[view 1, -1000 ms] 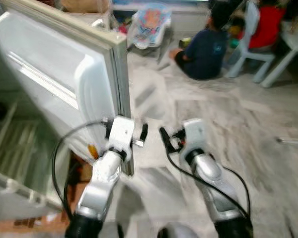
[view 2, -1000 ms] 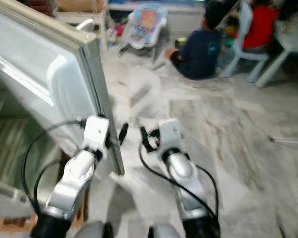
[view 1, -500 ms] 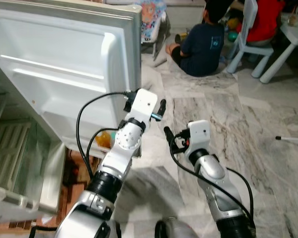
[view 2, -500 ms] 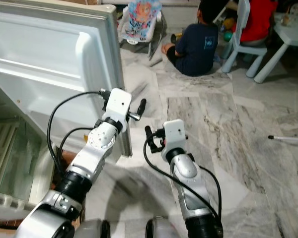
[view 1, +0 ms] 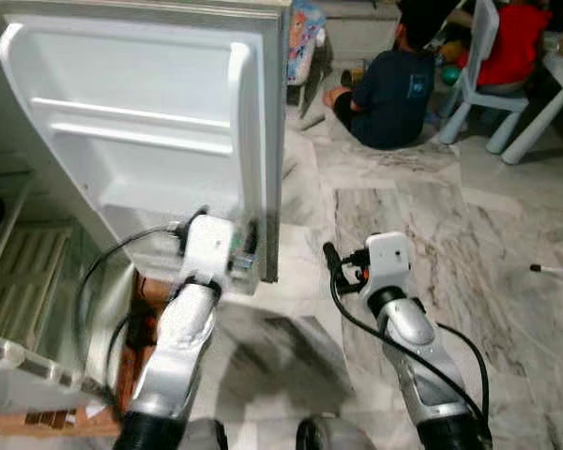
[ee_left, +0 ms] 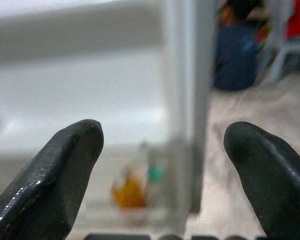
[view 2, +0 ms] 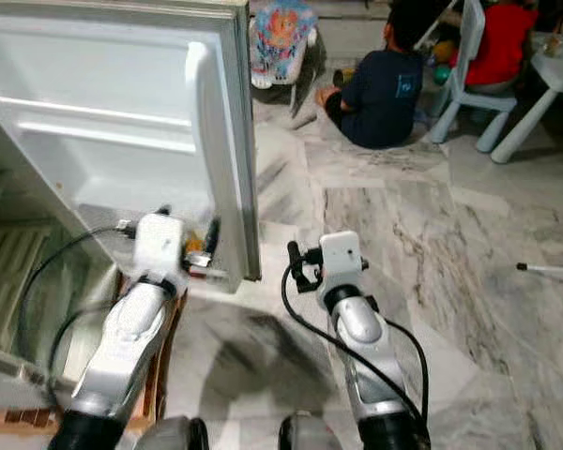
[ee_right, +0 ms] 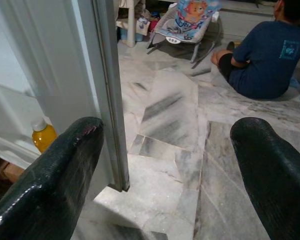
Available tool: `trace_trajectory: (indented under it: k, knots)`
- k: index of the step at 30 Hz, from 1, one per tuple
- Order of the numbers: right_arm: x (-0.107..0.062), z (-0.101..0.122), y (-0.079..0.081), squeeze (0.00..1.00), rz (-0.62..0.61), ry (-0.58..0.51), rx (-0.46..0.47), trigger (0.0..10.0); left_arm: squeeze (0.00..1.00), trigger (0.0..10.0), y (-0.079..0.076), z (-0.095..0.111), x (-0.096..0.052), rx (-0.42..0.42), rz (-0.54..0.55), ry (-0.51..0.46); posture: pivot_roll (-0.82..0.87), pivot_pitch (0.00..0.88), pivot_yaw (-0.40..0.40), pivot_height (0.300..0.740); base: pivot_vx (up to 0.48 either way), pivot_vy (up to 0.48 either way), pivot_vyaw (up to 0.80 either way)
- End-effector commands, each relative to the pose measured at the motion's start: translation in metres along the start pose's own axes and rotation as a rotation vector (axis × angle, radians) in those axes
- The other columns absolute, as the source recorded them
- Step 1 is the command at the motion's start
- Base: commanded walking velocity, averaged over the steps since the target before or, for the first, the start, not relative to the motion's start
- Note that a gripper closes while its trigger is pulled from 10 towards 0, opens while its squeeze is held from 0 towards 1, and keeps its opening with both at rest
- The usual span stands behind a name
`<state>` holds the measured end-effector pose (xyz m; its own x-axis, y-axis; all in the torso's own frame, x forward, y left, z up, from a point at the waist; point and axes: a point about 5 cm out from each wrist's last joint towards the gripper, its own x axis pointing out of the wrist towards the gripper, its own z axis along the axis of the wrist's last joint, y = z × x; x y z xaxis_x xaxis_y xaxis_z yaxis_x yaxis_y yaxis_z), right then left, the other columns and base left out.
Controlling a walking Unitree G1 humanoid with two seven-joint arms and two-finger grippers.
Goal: Restocking fridge
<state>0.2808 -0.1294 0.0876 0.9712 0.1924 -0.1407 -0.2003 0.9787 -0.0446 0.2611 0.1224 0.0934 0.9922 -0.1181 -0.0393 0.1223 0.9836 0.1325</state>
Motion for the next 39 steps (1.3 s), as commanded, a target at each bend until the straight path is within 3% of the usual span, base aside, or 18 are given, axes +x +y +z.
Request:
trace_trajectory:
  k: [1, 2, 6, 33, 39]
  knots:
    - [0.0, -0.005, 0.0, 0.0, -0.001, 0.015, 0.016, 10.0, 0.0, 10.0, 0.006, 0.005, -0.004, -0.005, 0.019, -0.02, -0.03, 0.097, -0.014, 0.74, 0.285, 0.0, 0.0]
    - [0.0, -0.005, 0.001, 0.0, 0.002, 0.019, 0.019, 10.0, 0.0, 10.0, 0.009, -0.001, -0.011, 0.0, 0.036, 0.0, -0.03, 0.096, -0.021, 0.74, 0.394, 0.0, 0.0]
    - [0.002, -0.003, 0.003, 0.0, 0.015, 0.01, 0.021, 10.0, 0.0, 10.0, 0.012, -0.004, -0.015, 0.008, 0.048, 0.015, -0.02, 0.103, -0.034, 0.74, 0.409, 0.0, -0.6]
    - [0.009, 0.001, 0.0, 0.0, -0.004, -0.018, 0.008, 10.0, 0.0, 10.0, 0.011, 0.012, 0.007, 0.011, 0.024, -0.005, -0.03, 0.105, -0.018, 0.74, 0.439, 0.0, 0.0]
    - [0.01, 0.001, 0.0, 0.0, -0.005, -0.019, 0.002, 10.0, 0.0, 10.0, -0.001, 0.016, 0.015, 0.012, -0.016, -0.023, -0.03, 0.102, -0.024, 0.74, 0.42, 0.0, 0.0]
